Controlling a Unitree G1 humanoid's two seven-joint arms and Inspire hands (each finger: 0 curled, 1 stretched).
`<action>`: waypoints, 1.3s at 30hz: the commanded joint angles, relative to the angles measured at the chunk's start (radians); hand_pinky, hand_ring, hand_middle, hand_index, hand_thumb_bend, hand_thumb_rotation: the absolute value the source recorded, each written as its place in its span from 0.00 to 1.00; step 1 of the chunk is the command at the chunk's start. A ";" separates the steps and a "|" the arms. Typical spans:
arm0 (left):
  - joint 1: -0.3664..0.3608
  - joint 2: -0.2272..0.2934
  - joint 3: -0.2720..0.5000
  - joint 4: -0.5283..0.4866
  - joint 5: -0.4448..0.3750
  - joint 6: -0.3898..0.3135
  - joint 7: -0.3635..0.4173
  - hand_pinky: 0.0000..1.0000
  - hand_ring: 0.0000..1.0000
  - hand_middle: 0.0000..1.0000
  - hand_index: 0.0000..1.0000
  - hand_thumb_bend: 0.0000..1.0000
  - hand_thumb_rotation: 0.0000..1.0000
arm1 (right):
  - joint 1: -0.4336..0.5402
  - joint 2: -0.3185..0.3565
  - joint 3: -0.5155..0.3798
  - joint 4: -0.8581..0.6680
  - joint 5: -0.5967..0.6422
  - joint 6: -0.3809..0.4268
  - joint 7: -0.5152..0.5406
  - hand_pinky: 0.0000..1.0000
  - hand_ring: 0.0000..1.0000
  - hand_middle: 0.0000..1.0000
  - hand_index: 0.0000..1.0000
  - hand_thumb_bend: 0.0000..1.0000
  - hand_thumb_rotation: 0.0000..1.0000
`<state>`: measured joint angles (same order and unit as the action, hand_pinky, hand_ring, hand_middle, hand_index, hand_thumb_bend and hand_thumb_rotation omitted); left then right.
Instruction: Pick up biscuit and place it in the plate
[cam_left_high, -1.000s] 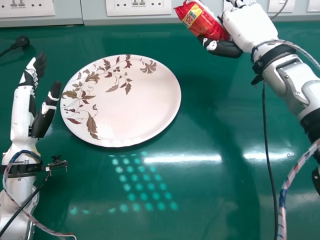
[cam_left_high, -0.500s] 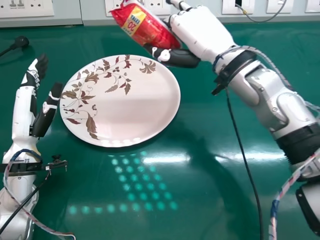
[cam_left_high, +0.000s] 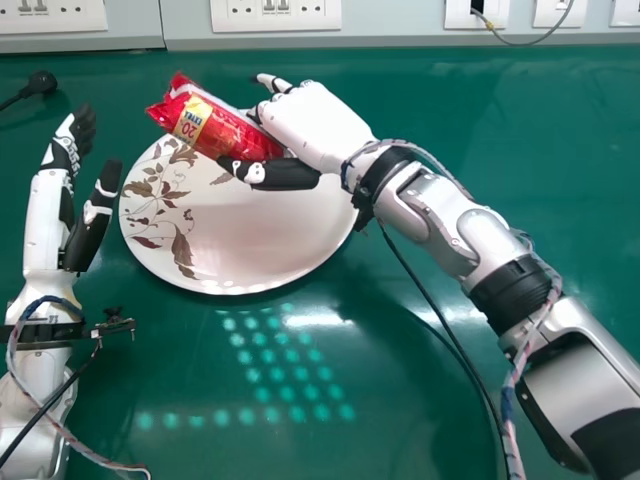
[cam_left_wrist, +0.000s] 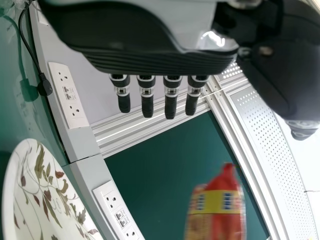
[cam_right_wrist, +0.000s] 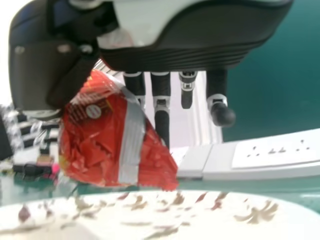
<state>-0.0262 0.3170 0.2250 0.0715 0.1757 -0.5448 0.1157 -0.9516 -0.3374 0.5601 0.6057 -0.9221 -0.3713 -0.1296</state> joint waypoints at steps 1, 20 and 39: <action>-0.001 0.005 0.005 -0.004 -0.003 -0.005 -0.004 1.00 1.00 1.00 1.00 0.99 0.70 | -0.039 0.023 0.024 0.062 -0.025 -0.012 -0.059 0.06 0.10 0.42 0.48 0.52 0.00; 0.004 0.014 0.013 -0.001 0.033 -0.013 0.017 1.00 1.00 1.00 1.00 0.98 0.75 | -0.156 0.074 0.112 0.360 -0.072 -0.030 -0.192 0.06 0.09 0.39 0.48 0.51 0.00; -0.005 0.016 0.010 0.018 0.045 -0.023 0.023 1.00 1.00 1.00 1.00 0.99 0.78 | -0.105 0.034 0.073 0.200 -0.026 0.129 -0.003 0.74 0.92 0.98 0.99 0.99 0.69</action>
<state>-0.0296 0.3269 0.2285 0.0825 0.2164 -0.5586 0.1317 -1.0781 -0.2872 0.6390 0.8321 -0.9496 -0.2557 -0.1376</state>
